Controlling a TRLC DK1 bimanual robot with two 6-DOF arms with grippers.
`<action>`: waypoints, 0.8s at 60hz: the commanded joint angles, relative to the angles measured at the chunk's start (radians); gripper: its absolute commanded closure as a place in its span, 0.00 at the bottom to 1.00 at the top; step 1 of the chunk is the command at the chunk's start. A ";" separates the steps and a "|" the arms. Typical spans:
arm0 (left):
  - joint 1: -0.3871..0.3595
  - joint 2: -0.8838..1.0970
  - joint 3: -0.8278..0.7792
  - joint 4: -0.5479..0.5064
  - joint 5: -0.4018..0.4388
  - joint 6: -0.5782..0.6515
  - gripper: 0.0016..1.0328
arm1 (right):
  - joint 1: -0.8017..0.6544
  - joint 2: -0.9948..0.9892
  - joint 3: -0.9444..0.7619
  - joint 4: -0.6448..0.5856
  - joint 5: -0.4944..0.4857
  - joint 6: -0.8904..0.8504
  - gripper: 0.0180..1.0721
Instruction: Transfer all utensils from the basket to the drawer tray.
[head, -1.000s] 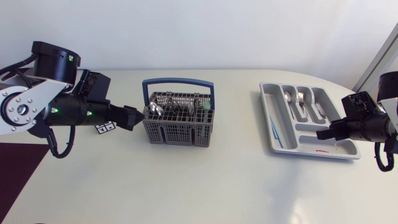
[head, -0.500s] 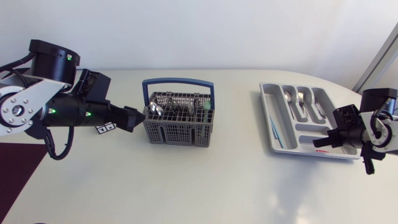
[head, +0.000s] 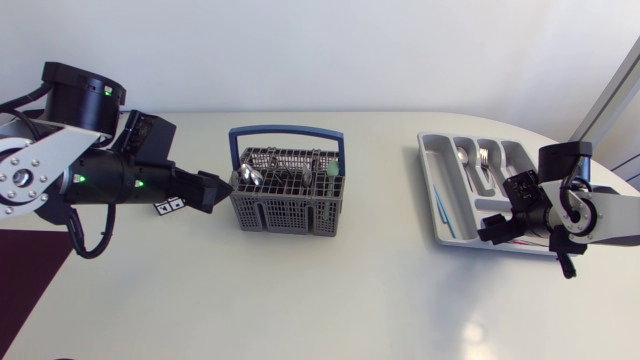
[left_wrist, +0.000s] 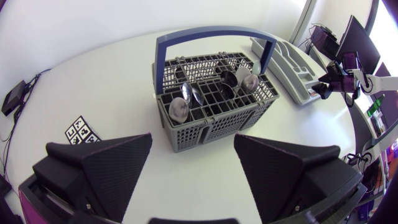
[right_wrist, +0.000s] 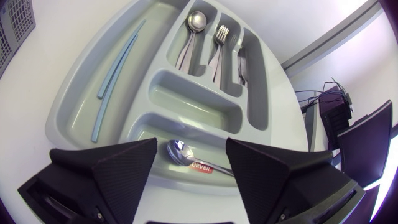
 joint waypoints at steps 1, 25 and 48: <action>-0.002 -0.013 0.044 -0.018 -0.001 0.004 0.10 | 0.014 -0.056 0.038 -0.046 0.012 0.030 0.06; -0.069 0.024 0.121 -0.090 -0.122 -0.004 0.13 | 0.212 -0.191 0.097 -0.258 0.010 0.164 0.06; -0.061 0.044 0.080 -0.060 -0.123 0.007 0.13 | 0.575 -0.212 0.250 -0.367 -0.057 0.381 0.09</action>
